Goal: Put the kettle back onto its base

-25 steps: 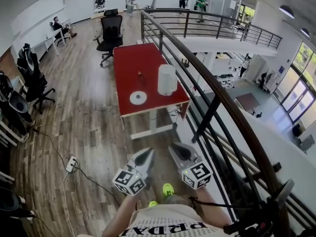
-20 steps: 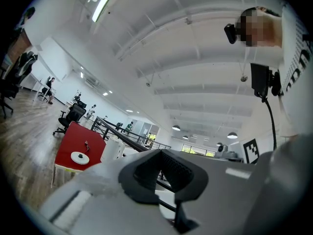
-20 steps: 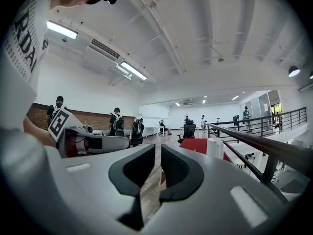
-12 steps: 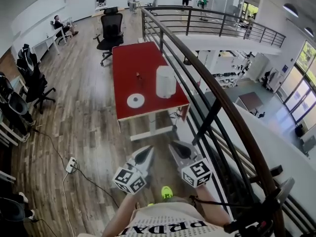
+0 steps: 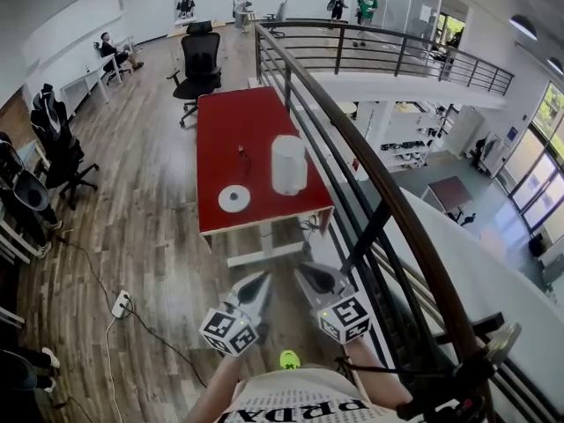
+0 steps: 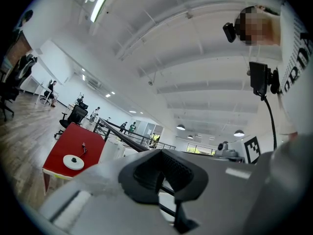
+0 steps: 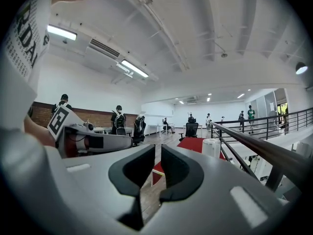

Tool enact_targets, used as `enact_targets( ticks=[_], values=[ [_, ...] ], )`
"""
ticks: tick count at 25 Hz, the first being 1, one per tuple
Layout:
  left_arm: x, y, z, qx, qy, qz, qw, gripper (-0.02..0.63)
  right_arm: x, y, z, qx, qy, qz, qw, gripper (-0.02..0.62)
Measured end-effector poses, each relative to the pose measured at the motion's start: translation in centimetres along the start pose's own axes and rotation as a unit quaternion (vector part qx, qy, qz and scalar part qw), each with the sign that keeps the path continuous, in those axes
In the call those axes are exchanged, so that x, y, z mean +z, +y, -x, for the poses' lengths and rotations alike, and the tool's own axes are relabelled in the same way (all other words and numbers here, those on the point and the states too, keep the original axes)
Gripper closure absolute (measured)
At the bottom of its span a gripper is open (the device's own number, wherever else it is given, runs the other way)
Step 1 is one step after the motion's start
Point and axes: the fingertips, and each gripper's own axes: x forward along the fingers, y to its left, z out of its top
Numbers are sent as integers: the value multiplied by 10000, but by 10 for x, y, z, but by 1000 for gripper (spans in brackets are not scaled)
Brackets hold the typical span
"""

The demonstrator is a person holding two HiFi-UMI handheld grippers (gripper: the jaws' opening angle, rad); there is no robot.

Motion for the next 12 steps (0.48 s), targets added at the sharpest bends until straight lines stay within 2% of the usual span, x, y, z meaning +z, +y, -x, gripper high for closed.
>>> enact_targets(
  ticks=[12],
  values=[
    [1, 18, -30, 316, -120, 46, 9994, 603, -1, -35, -17, 287, 5, 49, 9996, 563]
  ],
)
